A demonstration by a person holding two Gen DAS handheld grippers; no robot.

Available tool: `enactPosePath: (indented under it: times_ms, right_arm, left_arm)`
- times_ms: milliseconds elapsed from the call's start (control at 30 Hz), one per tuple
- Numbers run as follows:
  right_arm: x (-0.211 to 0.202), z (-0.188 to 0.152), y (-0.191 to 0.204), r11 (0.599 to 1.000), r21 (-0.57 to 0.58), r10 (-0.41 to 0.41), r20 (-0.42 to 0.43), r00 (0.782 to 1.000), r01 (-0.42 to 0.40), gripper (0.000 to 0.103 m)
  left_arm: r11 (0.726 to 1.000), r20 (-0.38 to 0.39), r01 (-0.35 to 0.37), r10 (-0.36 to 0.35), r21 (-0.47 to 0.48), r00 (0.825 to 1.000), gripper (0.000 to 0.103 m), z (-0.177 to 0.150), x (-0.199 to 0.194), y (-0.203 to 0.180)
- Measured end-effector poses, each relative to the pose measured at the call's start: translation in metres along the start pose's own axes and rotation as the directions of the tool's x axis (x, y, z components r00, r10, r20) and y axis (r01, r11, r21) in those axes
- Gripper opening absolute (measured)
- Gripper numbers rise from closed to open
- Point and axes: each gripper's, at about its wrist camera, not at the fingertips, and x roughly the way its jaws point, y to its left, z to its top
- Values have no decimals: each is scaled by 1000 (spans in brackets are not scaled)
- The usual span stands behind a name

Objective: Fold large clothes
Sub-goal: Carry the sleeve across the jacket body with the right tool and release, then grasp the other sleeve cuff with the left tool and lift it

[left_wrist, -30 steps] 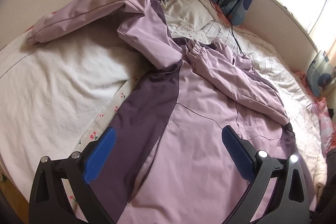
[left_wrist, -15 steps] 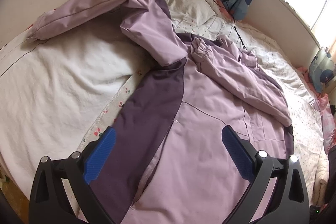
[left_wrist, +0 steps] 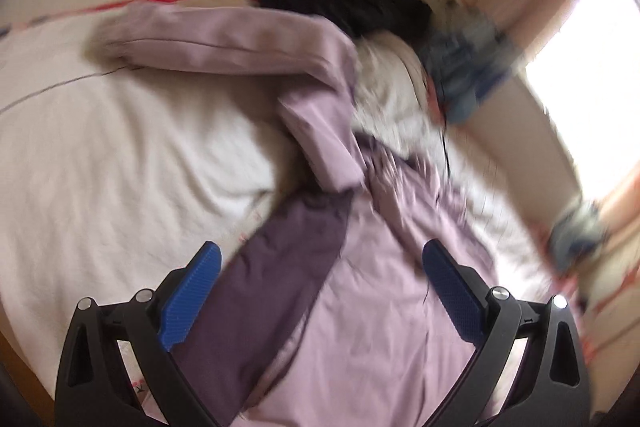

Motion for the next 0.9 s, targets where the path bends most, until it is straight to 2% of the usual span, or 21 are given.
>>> enactPosePath:
  times_ms: [133, 200, 300, 367, 400, 433, 467, 500, 533, 567, 600, 667, 700, 733, 833, 900]
  right_arm:
    - [92, 67, 44, 994, -103, 48, 23, 999, -45, 86]
    - [146, 107, 54, 995, -88, 56, 32, 998, -53, 86]
    - [217, 150, 55, 998, -62, 13, 66, 998, -9, 86]
    - [260, 163, 47, 1000, -27, -13, 60, 998, 14, 87]
    - [297, 168, 43, 999, -2, -43, 0, 999, 43, 90]
    - [331, 167, 37, 997, 12, -76, -98, 992, 77, 91]
    - [361, 162, 33, 994, 11, -107, -204, 973, 111, 92]
    - [378, 159, 33, 991, -14, -135, -231, 964, 135, 94]
    - [376, 159, 33, 992, -10, -128, -201, 971, 129, 95]
    - [366, 159, 33, 995, 19, -89, -171, 981, 93, 95]
    - [355, 156, 31, 999, 37, -8, -136, 991, 13, 95]
    - [315, 138, 24, 985, 97, 148, -72, 986, -141, 95]
    - [297, 126, 20, 976, 111, 194, -54, 980, -187, 95]
    - [282, 115, 16, 969, 122, 222, -40, 974, -216, 95]
    - [240, 79, -2, 941, 204, 277, 3, 961, -271, 95]
    - [230, 64, -12, 917, 274, 295, 28, 955, -291, 95]
  left_arm:
    - [992, -23, 65, -68, -109, 997, 97, 17, 10, 24]
    - [987, -27, 110, -114, -114, 993, 97, 31, 19, 25]
    - [975, -7, 145, -148, -165, 989, 97, 49, 30, 35]
    - [962, 4, 171, -174, -215, 985, 97, 62, 45, 43]
    - [958, 7, 180, -183, -224, 983, 97, 68, 51, 45]
    - [954, 9, 189, -192, -231, 981, 97, 72, 56, 47]
    - [944, 15, 205, -208, -258, 978, 97, 80, 67, 51]
    - [934, 18, 217, -221, -283, 975, 97, 84, 75, 54]
    - [918, 21, 233, -239, -320, 971, 97, 90, 84, 59]
    - [906, 25, 247, -254, -345, 967, 97, 94, 91, 62]
    - [894, 30, 258, -266, -366, 964, 97, 99, 97, 66]
    - [871, 50, 260, -263, -417, 963, 97, 108, 107, 74]
    - [851, 60, 265, -268, -452, 962, 97, 109, 111, 79]
    - [812, 78, 277, -278, -513, 958, 97, 110, 115, 87]
    - [730, 137, 305, -282, -612, 950, 97, 112, 113, 99]
    - [657, 185, 323, -273, -681, 944, 97, 112, 109, 108]
